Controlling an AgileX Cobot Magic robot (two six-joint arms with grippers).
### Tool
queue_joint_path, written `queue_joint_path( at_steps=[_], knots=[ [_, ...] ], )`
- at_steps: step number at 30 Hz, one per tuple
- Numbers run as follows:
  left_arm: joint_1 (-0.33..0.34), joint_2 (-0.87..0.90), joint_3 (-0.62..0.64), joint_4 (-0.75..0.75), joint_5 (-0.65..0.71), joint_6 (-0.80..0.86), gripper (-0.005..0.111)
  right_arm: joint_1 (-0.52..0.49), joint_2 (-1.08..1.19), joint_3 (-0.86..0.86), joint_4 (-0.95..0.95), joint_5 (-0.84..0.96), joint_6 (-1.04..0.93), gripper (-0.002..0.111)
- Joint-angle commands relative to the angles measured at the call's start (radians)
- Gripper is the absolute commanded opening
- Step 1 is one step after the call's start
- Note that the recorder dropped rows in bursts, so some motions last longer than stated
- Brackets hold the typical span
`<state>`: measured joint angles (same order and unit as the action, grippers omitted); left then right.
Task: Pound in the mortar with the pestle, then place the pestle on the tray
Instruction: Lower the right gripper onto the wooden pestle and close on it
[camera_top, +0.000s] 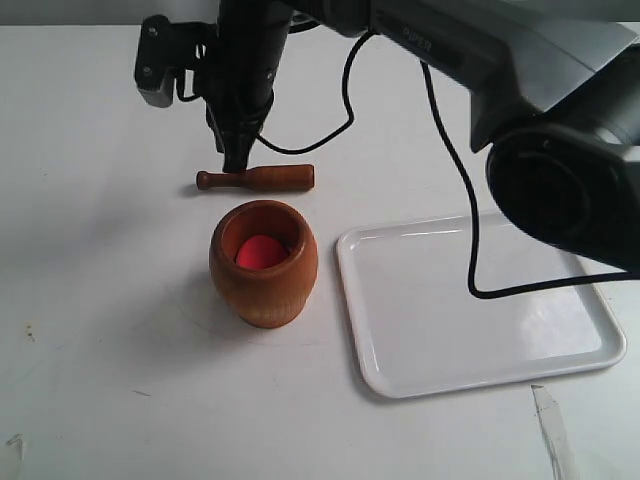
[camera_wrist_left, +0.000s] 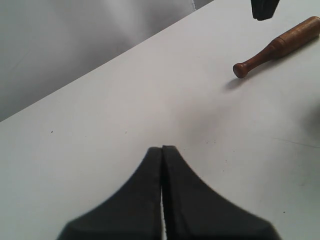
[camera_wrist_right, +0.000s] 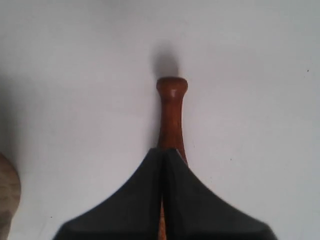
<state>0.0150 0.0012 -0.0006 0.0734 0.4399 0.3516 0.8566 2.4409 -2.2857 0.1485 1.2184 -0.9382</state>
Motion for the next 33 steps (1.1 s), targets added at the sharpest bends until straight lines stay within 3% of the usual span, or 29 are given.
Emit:
queue_joint_path(
  at_steps=[1, 4, 9, 11, 23, 33],
  knots=[
    [-0.008, -0.001, 0.001, -0.007, -0.003, -0.008, 0.000, 0.001, 0.007, -0.009, -0.026, 0.003, 0.027, 0.000],
    [-0.008, -0.001, 0.001, -0.007, -0.003, -0.008, 0.000, 0.001, 0.009, -0.007, -0.011, 0.003, 0.053, 0.010],
    [-0.008, -0.001, 0.001, -0.007, -0.003, -0.008, 0.000, 0.003, 0.009, -0.007, 0.034, -0.029, 0.057, 0.055],
    [-0.008, -0.001, 0.001, -0.007, -0.003, -0.008, 0.000, 0.006, 0.009, -0.007, 0.044, -0.064, 0.076, 0.066],
    [-0.008, -0.001, 0.001, -0.007, -0.003, -0.008, 0.000, 0.040, 0.089, -0.007, -0.108, -0.091, 0.135, 0.063],
    [-0.008, -0.001, 0.001, -0.007, -0.003, -0.008, 0.000, 0.040, 0.126, -0.007, -0.109, -0.139, 0.143, 0.058]
  ],
)
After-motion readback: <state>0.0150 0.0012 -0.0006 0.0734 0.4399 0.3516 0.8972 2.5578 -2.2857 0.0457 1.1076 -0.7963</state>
